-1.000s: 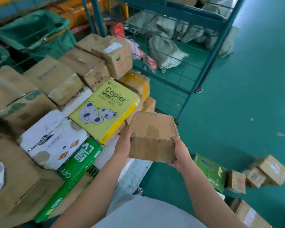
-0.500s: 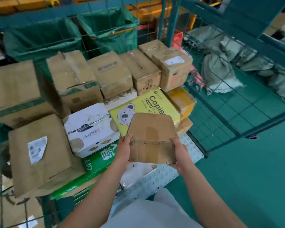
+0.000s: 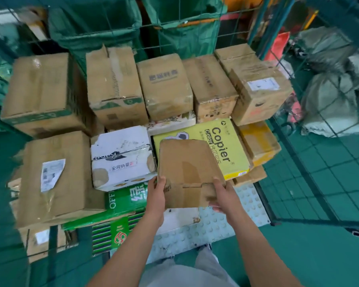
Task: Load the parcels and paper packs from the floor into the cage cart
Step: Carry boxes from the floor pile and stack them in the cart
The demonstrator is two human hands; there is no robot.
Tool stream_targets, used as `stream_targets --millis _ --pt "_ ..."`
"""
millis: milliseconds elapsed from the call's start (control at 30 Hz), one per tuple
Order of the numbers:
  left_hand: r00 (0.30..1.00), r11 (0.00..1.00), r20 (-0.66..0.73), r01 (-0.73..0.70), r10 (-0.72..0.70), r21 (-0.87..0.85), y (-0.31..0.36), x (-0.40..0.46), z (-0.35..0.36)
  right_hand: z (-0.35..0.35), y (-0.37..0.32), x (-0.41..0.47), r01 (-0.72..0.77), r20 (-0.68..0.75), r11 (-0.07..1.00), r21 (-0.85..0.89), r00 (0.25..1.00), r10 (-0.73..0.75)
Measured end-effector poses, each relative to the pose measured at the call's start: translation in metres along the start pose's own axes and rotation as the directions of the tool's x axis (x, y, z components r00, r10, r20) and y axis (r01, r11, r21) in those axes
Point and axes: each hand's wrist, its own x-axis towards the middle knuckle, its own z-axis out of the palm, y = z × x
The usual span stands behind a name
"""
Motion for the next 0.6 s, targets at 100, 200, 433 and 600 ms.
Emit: stream_targets --millis 100,200,433,600 --pt "0.998 1.0 -0.056 0.025 -0.025 0.006 0.004 0.0 0.014 -0.007 -0.017 0.027 0.052 0.039 0.998 -0.022 0.998 -0.051" --pt "0.992 0.996 -0.114 0.053 -0.044 0.074 0.006 0.01 0.022 -0.004 -0.031 0.052 0.092 0.065 0.994 -0.051 0.994 -0.089" --pt "0.973 0.936 -0.226 0.123 -0.049 0.329 0.002 0.041 0.025 0.011 -0.035 0.098 0.136 0.156 0.977 -0.166 0.982 -0.11" --pt "0.967 0.96 -0.229 0.164 -0.111 0.227 0.001 0.045 0.035 0.01 -0.02 0.126 0.117 0.185 0.865 -0.487 0.982 -0.028"
